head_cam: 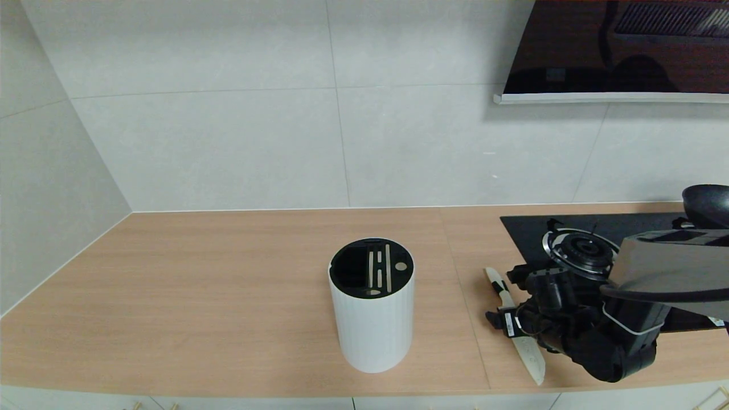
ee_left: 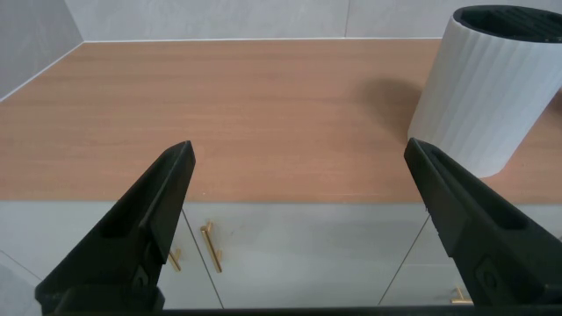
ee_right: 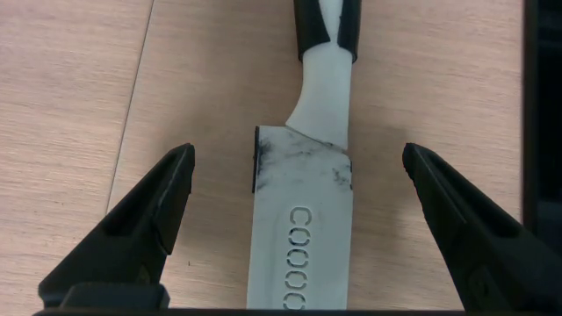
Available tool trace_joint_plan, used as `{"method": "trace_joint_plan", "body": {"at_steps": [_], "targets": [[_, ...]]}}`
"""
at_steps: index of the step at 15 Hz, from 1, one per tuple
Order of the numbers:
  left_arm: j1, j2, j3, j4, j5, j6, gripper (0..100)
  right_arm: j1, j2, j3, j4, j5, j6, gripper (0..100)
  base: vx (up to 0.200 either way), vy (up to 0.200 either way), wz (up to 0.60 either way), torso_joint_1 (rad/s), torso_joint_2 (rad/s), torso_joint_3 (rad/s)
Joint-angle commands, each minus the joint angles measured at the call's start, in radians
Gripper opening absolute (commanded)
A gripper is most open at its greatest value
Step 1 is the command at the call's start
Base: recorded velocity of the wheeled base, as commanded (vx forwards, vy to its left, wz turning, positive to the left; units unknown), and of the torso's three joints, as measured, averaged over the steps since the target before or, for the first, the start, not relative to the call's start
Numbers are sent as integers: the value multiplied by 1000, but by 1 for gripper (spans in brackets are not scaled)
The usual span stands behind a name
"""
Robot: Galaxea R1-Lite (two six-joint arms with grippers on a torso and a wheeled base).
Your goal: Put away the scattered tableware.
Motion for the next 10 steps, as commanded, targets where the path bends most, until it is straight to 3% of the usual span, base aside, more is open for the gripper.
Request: {"method": "trace_joint_plan", "body": {"at_steps": [1,3,4,10], "targets": [[1,2,0,0,0,-1,100,0,1,1,-1,-1,0,100,0,0,0,0,0,0],[1,2,0,2,0,-1,100,0,7,3,-2,-1,0,100,0,0,0,0,0,0],[1,2,0,2,2,-1,100,0,9,1,-2,-1,0,0,0,0,0,0,0,0],[1,2,0,0,0,-1,100,0,21,1,-2,-1,0,0,0,0,0,0,0,0]]}}
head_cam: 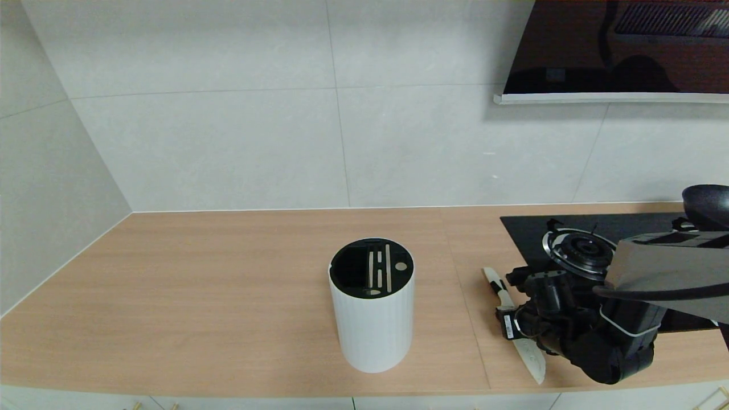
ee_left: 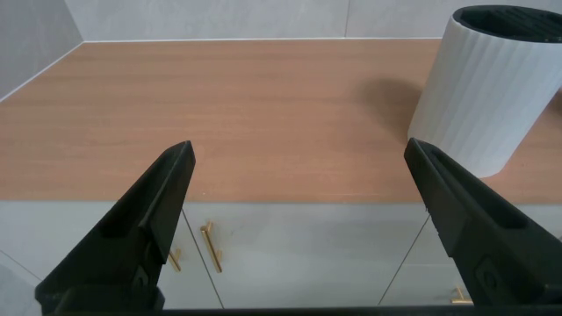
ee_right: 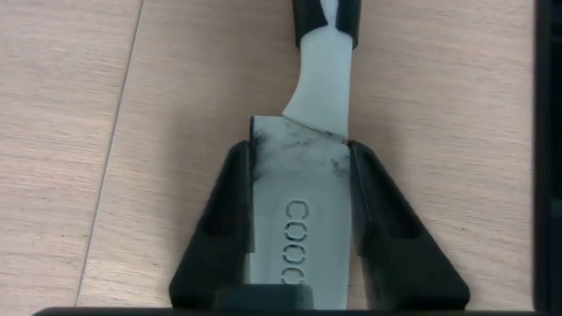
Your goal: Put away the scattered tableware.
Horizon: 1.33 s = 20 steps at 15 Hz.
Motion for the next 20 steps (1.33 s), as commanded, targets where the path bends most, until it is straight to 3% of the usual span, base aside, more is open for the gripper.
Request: {"method": "trace_joint_plan", "body": {"at_steps": [1,6,12,15,18,19,20], "targets": [[-1,2,0,0,0,0,100,0,-1,1,0,0,0,0,0,0,0,0,0,0],[1,2,0,0,0,0,100,0,-79,14,-26,-32,-2,0,0,0,0,0,0,0],[-1,2,0,0,0,6,100,23,-373,82,-18,-32,-2,0,0,0,0,0,0,0],[1,2,-2,-5,-4,27,100,68,-469,97,-12,-32,-2,0,0,0,0,0,0,0],[-1,2,-72,6,-99,9,100,97,-499,82,-13,-31,-2,0,0,0,0,0,0,0],[-5,25,-109,29,-222,4,100,109,-524,60,-12,-25,-4,0,0,0,0,0,0,0],[-18,63,-126,58,-302,4,100,112,-528,27,-10,-23,-7,0,0,0,0,0,0,0]]}}
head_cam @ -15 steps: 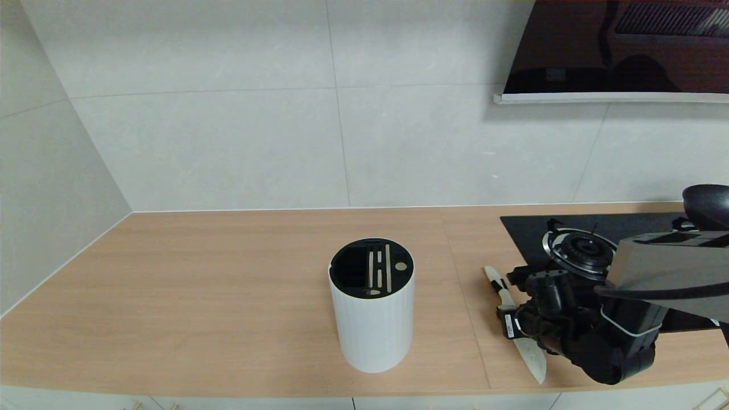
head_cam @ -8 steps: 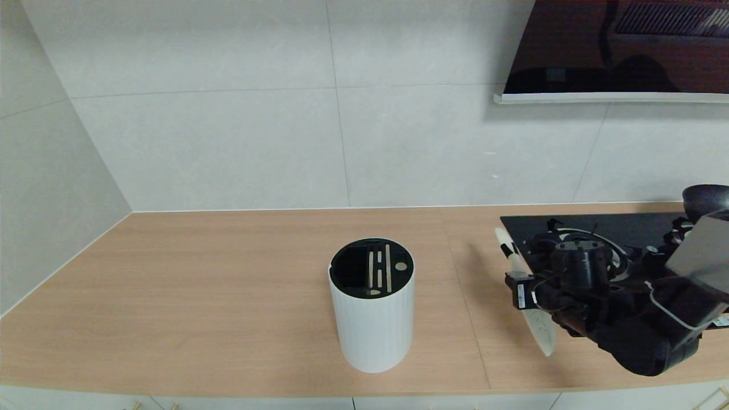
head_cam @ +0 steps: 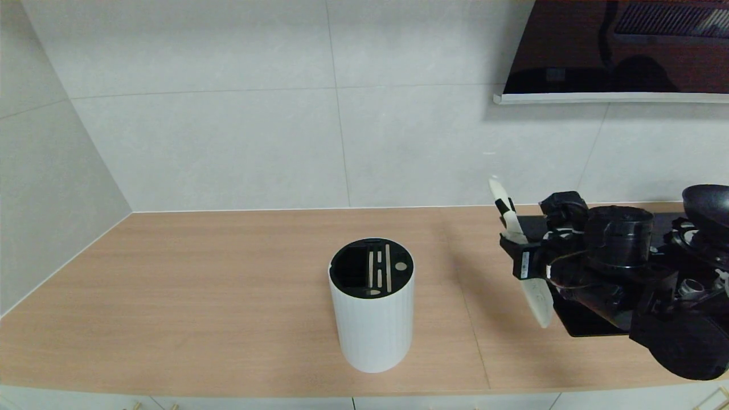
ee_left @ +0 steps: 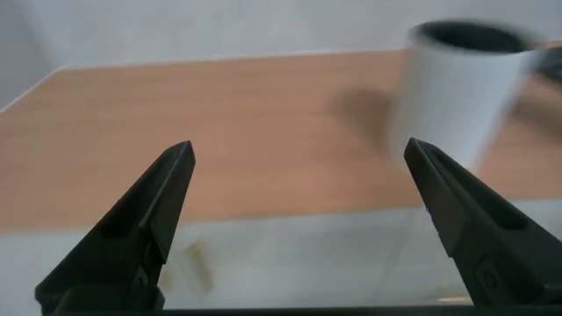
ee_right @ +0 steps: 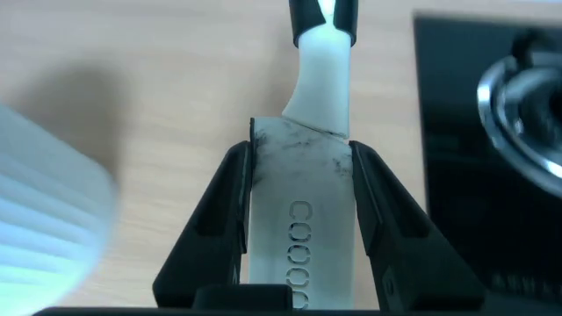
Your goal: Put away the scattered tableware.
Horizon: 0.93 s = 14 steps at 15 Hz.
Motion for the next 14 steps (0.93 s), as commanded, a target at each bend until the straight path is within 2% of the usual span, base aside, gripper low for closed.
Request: {"method": "trace_joint_plan", "body": {"at_steps": [1,2,5,6,9,10,12,13,14], "targets": [[-13,90,-45,39,-116,0,100,16,-38,-68,10,3,-2,0,0,0,0,0,0,0],[-13,184,-81,39,-201,0,100,36,-52,-131,63,1,-3,0,0,0,0,0,0,0],[-23,467,-297,35,-308,0,100,86,-63,-310,201,6,-3,0,0,0,0,0,0,0],[-36,590,-397,27,-346,-3,100,106,-60,-358,238,18,-3,0,0,0,0,0,0,0],[-78,911,-541,-33,-363,0,100,171,-72,-376,279,31,-2,0,0,0,0,0,0,0],[-84,989,-571,-80,-363,-1,100,200,-89,-372,283,29,-2,0,0,0,0,0,0,0],[-144,1122,-599,-197,-359,-12,100,263,-124,-355,321,23,3,0,0,0,0,0,0,0],[-187,1158,-594,-223,-359,-44,100,283,-132,-343,322,20,3,0,0,0,0,0,0,0],[-260,1198,-591,-240,-357,-112,100,298,-133,-332,322,17,3,0,0,0,0,0,0,0]]}}
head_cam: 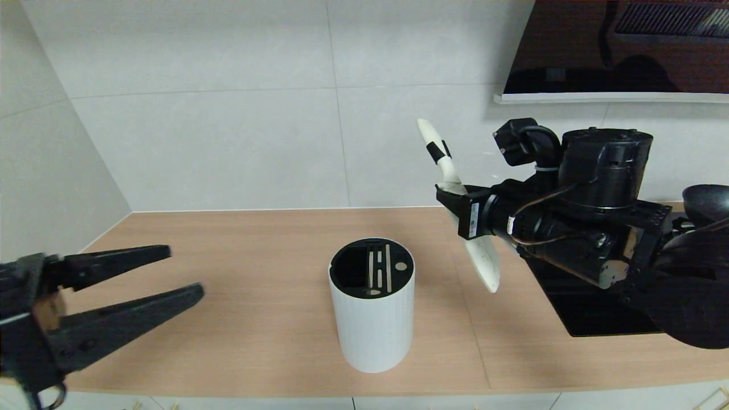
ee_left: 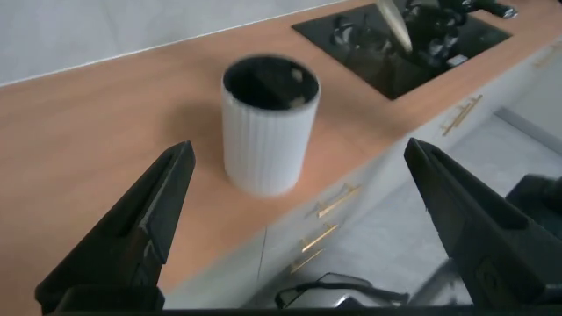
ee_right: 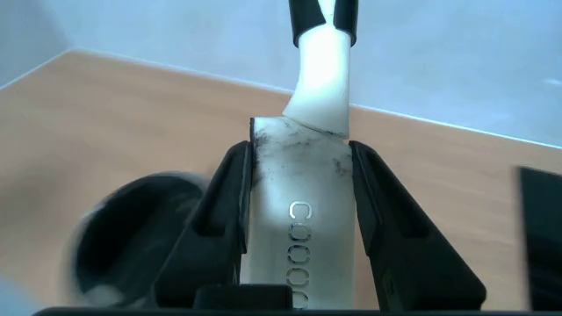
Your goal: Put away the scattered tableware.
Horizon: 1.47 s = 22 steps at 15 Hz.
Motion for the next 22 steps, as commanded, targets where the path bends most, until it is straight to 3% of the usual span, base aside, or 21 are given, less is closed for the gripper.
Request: {"method": "trace_joint_plan", "body": {"at_steps": [1,5,6,8,9,10,12,14,22], "targets": [[-158,208,-28,-72,0,-116,100,51,-20,27,-6,-17,0,0,0,0,0,0,0,0],[-233,286,6,-325,0,-342,100,140,-16,47,-9,-60,0,0,0,0,0,0,0,0],[-253,319,19,-431,0,-440,100,160,-17,47,-9,-60,2,0,0,0,0,0,0,0],[-276,395,29,-578,18,-575,100,181,-14,45,-9,-60,20,0,0,0,0,0,0,0],[-282,420,29,-619,38,-605,100,187,-14,43,-9,-60,31,0,0,0,0,0,0,0],[-313,481,31,-711,120,-645,100,200,-14,40,-9,-60,40,0,0,0,0,0,0,0],[-385,561,31,-812,281,-656,100,216,-11,47,-9,-60,42,0,0,0,0,0,0,0],[-428,607,29,-880,365,-655,100,235,-8,50,-9,-60,43,0,0,0,0,0,0,0],[-440,625,38,-952,379,-656,100,275,-8,65,-9,-60,43,0,0,0,0,0,0,0]]}}
